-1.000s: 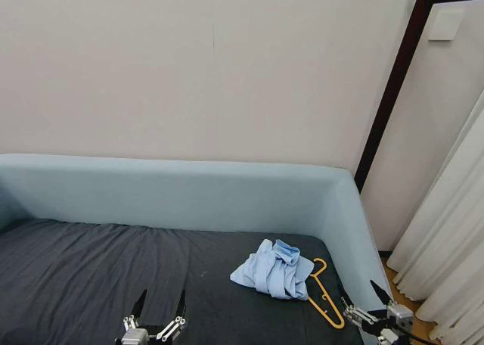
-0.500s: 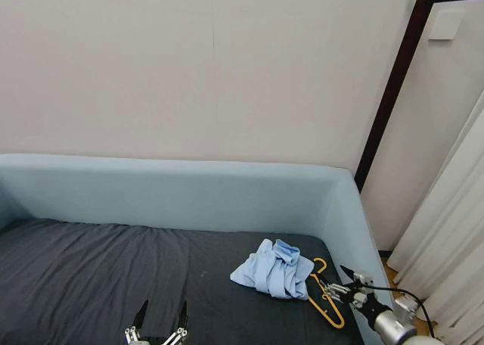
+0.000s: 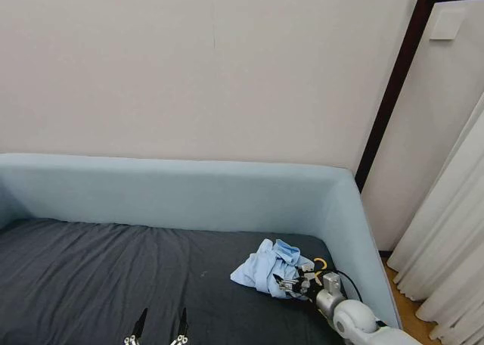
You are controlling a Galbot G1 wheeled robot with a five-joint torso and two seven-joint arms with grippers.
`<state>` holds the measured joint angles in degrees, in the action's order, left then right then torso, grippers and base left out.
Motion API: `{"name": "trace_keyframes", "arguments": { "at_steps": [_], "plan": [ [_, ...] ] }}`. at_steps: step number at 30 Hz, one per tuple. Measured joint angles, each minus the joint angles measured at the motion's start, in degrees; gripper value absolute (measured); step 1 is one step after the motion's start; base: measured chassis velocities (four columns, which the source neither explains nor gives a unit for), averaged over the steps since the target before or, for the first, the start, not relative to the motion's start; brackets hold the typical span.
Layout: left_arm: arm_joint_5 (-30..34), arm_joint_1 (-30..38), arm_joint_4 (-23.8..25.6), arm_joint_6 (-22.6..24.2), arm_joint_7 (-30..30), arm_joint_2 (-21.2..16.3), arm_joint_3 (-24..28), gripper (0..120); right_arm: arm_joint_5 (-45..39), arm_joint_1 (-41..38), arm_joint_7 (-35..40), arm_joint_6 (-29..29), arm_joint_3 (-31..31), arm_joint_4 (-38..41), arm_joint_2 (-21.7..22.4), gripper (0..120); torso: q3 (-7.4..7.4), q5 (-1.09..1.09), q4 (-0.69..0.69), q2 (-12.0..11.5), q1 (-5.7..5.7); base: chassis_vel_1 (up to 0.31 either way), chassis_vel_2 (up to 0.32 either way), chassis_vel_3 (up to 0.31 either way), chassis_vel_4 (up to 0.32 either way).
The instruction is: Pick up the clothes from the sofa and hang them on the clothes hanger.
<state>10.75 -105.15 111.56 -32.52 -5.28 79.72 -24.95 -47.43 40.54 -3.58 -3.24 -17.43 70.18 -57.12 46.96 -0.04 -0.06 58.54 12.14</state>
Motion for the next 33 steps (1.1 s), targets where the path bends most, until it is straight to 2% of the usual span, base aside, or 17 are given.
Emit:
{"name": "trace_keyframes", "arguments": {
  "at_steps": [3, 7, 9, 12, 16, 20, 22, 24, 25, 27, 33],
  "plan": [
    [0.04, -0.01, 0.01, -0.14, -0.01, 0.08, -0.02, 100, 0.48, -0.38, 0.0, 0.03, -0.35, -1.1, -0.34, 89, 0.0, 0.0, -0.02, 0.0, 0.0, 0.0, 0.0, 0.0, 0.0],
    [0.08, 0.01, 0.01, -0.3, -0.02, 0.58, -0.02, 100, 1.25, -0.84, -0.19, 0.14, -0.97, -3.06, -1.09, 68, 0.0, 0.0, -0.01, 0.0, 0.0, 0.0, 0.0, 0.0, 0.0],
    [0.09, 0.02, 0.01, -0.31, -0.02, 0.67, -0.01, 100, 1.3, -0.85, -0.23, 0.16, -1.09, -3.17, -1.17, 65, 0.0, 0.0, -0.01, 0.01, 0.0, 0.0, 0.0, 0.0, 0.0],
    [0.15, 0.09, 0.01, -0.33, -0.04, 0.79, -0.02, 100, 1.37, -0.77, -0.56, 0.34, -1.36, -3.32, -1.35, 50, -0.01, 0.0, -0.01, 0.01, 0.0, 0.0, 0.0, 0.0, 0.0],
    [0.22, 0.15, 0.0, -0.34, -0.05, 0.79, -0.04, 100, 1.43, -0.75, -0.67, 0.55, -1.49, -3.42, -1.46, 41, -0.01, 0.0, -0.01, 0.01, 0.0, 0.0, 0.0, 0.0, 0.0],
    [0.25, 0.19, -0.05, -0.34, -0.07, 1.01, -0.01, 100, 1.49, -0.77, -0.74, 0.94, -1.55, -3.59, -1.62, 22, -0.01, 0.0, 0.0, 0.01, 0.0, 0.0, 0.0, 0.0, 0.0],
    [0.26, 0.19, -0.09, -0.34, -0.08, 1.07, 0.02, 100, 1.52, -0.77, -0.76, 1.05, -1.6, -3.61, -1.6, 19, -0.01, 0.01, 0.0, 0.01, 0.0, 0.0, 0.0, 0.0, 0.0],
    [0.26, 0.23, -0.29, -0.34, -0.08, 1.15, 0.14, 100, 1.57, -0.75, -0.76, 1.35, -1.62, -3.62, -1.51, 9, -0.01, 0.01, 0.0, 0.01, 0.0, 0.0, 0.0, 0.0, 0.0],
    [0.26, 0.23, -0.29, -0.34, -0.08, 1.15, 0.14, 100, 1.57, -0.75, -0.76, 1.35, -1.62, -3.62, -1.51, 9, -0.01, 0.01, 0.0, 0.01, 0.0, 0.0, 0.0, 0.0, 0.0],
    [0.27, 0.34, -0.45, -0.35, -0.08, 1.15, 0.18, 100, 1.51, -0.63, -0.76, 1.54, -1.62, -3.49, -1.44, 0, -0.01, 0.01, 0.0, 0.01, 0.0, 0.0, 0.0, 0.0, 0.0],
    [0.33, 0.49, -0.55, -0.35, -0.18, 1.05, 0.2, 100, 1.2, 0.12, -0.3, 1.82, -1.33, -1.25, -0.67, 0, 0.0, 0.01, -0.01, 0.01, 0.0, 0.0, 0.0, 0.0, 0.0]
  ]
}}
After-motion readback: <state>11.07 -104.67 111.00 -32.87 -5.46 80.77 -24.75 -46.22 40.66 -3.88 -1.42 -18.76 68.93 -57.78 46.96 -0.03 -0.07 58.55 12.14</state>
